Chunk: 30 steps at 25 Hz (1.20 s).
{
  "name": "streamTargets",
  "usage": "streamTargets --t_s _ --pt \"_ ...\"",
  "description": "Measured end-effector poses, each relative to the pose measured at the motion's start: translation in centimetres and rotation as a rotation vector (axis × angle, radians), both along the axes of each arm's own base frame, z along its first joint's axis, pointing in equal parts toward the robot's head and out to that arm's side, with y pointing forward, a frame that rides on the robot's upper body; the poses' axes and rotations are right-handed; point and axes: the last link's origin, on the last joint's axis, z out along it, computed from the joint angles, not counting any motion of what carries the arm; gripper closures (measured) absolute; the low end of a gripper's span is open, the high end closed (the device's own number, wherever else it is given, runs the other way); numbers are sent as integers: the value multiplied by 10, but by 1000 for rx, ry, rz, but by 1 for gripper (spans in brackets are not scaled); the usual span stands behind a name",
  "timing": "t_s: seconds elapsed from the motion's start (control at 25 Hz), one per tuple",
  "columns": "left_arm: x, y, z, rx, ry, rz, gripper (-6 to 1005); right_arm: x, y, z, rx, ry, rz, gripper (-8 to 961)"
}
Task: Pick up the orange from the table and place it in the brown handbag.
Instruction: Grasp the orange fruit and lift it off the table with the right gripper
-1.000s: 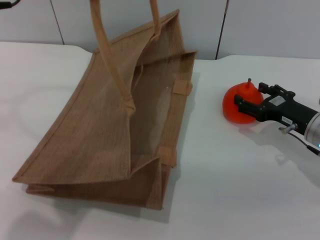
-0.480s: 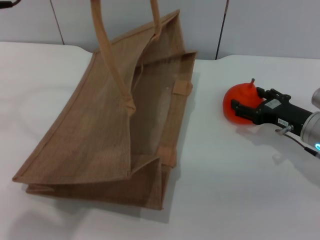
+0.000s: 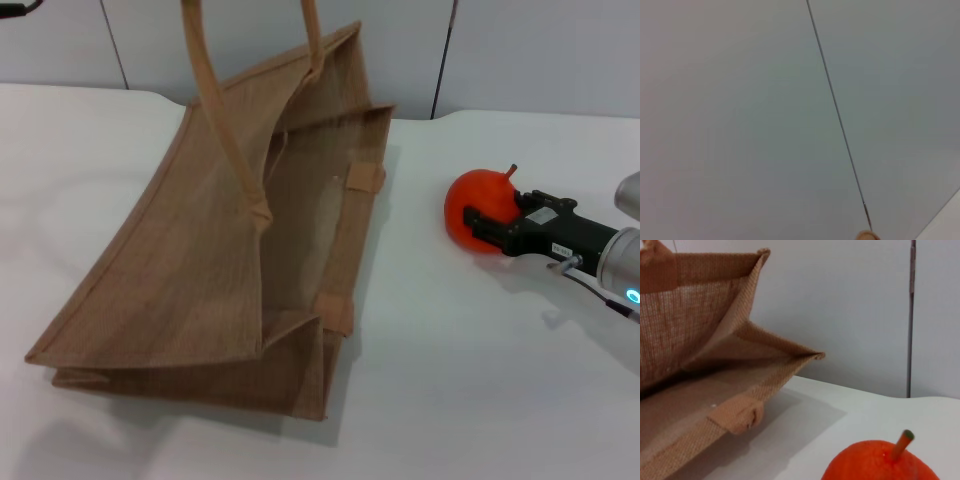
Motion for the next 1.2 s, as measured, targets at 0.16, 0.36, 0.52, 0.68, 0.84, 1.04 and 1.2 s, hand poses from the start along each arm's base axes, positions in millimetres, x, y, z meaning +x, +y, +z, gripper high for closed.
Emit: streamTargets --t_s 0.16,0.36,0.52,0.68,0.84,1.04,1.2 --pt "-1 0 1 2 -1 2 872 0 0 1 4 3 -5 220" --pt "-1 0 1 5 6 -1 872 -5 4 2 15 14 11 366" --pt "-1 0 1 5 11 -5 872 -18 9 4 13 37 61 400" --pt "0 0 1 7 11 -9 872 -36 14 6 5 60 130 436" --pt "0 1 1 8 18 -13 872 -51 19 8 5 67 188 526" --pt "-1 0 1 8 22 -13 872 -48 16 9 2 43 197 661" --pt "-4 0 2 11 27 -6 872 -47 16 11 -3 30 207 816"
